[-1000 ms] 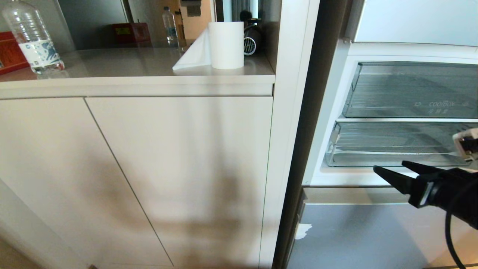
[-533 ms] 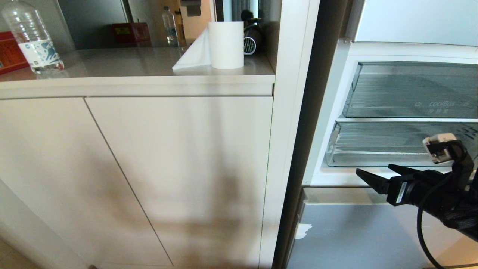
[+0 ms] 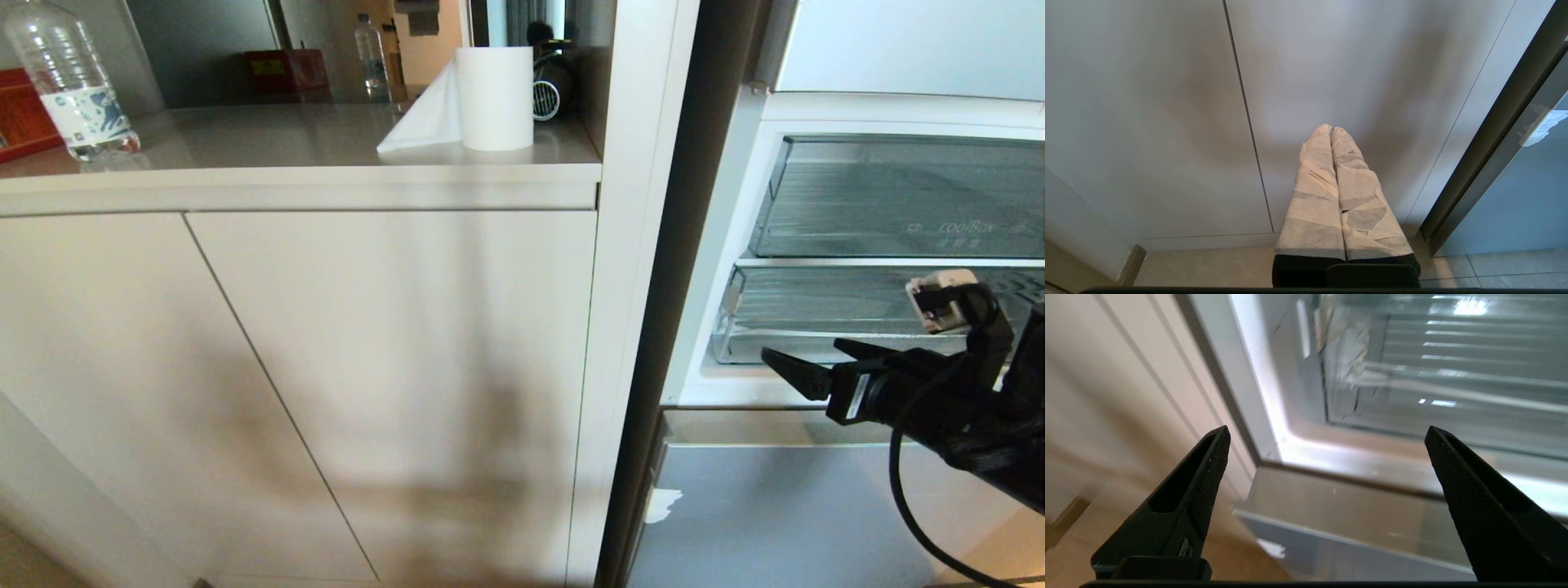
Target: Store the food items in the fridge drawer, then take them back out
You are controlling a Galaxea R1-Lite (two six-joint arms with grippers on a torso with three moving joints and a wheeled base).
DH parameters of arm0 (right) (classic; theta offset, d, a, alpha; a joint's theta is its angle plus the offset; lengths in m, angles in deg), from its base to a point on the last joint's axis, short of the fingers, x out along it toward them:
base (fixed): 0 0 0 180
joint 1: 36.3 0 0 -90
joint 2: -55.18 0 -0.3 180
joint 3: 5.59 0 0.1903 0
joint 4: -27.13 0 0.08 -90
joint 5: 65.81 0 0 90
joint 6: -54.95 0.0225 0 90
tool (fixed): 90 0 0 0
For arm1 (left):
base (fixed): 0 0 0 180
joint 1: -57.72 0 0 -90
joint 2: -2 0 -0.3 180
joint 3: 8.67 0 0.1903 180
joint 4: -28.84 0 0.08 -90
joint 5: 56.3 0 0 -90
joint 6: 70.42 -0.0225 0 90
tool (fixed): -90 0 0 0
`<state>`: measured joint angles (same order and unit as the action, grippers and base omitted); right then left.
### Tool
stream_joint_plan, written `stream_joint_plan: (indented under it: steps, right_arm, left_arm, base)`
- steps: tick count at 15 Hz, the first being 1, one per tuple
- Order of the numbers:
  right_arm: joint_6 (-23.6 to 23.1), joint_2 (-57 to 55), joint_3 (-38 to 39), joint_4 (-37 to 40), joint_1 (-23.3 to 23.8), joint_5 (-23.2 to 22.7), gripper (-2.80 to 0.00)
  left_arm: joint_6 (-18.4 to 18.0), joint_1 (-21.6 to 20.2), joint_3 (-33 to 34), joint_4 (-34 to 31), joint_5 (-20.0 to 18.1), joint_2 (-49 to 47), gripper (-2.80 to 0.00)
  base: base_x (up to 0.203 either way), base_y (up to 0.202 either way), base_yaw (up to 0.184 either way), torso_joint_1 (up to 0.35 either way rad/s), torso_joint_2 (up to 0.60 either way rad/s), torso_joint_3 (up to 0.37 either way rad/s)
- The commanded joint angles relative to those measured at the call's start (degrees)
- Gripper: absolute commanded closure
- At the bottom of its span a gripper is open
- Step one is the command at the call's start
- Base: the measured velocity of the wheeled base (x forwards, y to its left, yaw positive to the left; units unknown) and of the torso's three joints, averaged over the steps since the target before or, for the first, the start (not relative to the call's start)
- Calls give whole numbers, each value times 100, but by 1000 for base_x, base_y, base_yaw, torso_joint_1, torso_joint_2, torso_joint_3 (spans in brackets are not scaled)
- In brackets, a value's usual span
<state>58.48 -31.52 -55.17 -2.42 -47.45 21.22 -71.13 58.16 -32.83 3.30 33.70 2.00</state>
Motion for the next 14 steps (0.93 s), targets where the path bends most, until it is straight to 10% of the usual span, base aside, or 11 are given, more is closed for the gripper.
stream_joint_plan:
  steps: [1, 14]
  right_arm:
    - [-4, -376, -316, -33, -9, 216, -280]
    - [32, -1432, -1441, -52, -431, 1416, -280]
  left_arm:
    - [-1, 0, 0, -3, 0, 0, 0]
    - [0, 0, 0, -3, 0, 0, 0]
  base:
    - [0, 0, 0, 0, 0, 0]
    - [0, 0, 0, 0, 0, 0]
